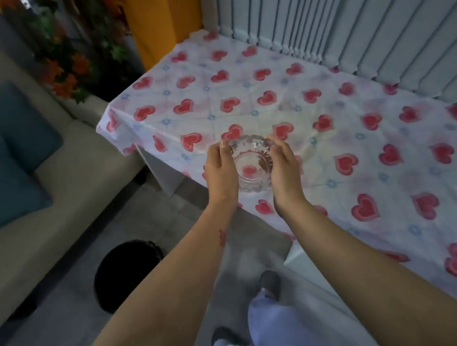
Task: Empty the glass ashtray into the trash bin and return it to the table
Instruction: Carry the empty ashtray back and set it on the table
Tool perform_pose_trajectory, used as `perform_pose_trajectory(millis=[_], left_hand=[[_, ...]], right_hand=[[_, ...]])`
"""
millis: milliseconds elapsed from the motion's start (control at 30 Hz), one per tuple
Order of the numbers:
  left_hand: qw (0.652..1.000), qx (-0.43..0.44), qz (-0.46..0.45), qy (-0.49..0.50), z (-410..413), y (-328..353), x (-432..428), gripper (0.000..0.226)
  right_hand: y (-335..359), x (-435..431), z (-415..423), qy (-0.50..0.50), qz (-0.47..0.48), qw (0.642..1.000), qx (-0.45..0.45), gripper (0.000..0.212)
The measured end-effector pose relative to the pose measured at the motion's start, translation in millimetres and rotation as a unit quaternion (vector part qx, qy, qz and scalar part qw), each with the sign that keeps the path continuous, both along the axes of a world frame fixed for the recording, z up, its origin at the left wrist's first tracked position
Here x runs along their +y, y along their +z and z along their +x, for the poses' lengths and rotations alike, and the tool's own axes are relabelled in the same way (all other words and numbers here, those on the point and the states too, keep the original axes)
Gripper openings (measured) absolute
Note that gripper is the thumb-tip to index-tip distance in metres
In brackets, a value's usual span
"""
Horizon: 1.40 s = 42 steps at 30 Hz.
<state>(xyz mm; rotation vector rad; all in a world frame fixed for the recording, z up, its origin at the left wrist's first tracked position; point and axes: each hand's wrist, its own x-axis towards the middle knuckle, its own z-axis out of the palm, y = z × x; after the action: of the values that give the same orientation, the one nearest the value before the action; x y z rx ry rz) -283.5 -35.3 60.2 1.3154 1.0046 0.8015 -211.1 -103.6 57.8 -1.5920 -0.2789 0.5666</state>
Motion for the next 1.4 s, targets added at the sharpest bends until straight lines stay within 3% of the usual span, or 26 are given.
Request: perform_pose_trajectory(millis=[367,867,1200,1400], left_hand=[[0.99,0.017,-0.017,-0.14,159.3,-13.0,-23.8,0.032],[0.974,0.079,-0.041,-0.206,270.8,-71.2,-15.2,0.028],[0.97,0.135,0.002,-0.2,315.6,-105.1,-1.6,0.034],[0.953,0.193,0.086,-0.219,326.8,-118.1,1.7,0.023]], right_hand=[[-13.4,-33.2,138.0,-0.149,0.016,0.988,0.026,0.035],[-80.3,-30.9,234.5,-0.194,-0.084,0.975,0.067,0.047],[-105.9,-23.4,271.7,-0.189,-0.169,0.967,-0.005,0.043],[-122.8,-28.3,280.8,-0.134,-0.284,0.942,-0.121,0.049]])
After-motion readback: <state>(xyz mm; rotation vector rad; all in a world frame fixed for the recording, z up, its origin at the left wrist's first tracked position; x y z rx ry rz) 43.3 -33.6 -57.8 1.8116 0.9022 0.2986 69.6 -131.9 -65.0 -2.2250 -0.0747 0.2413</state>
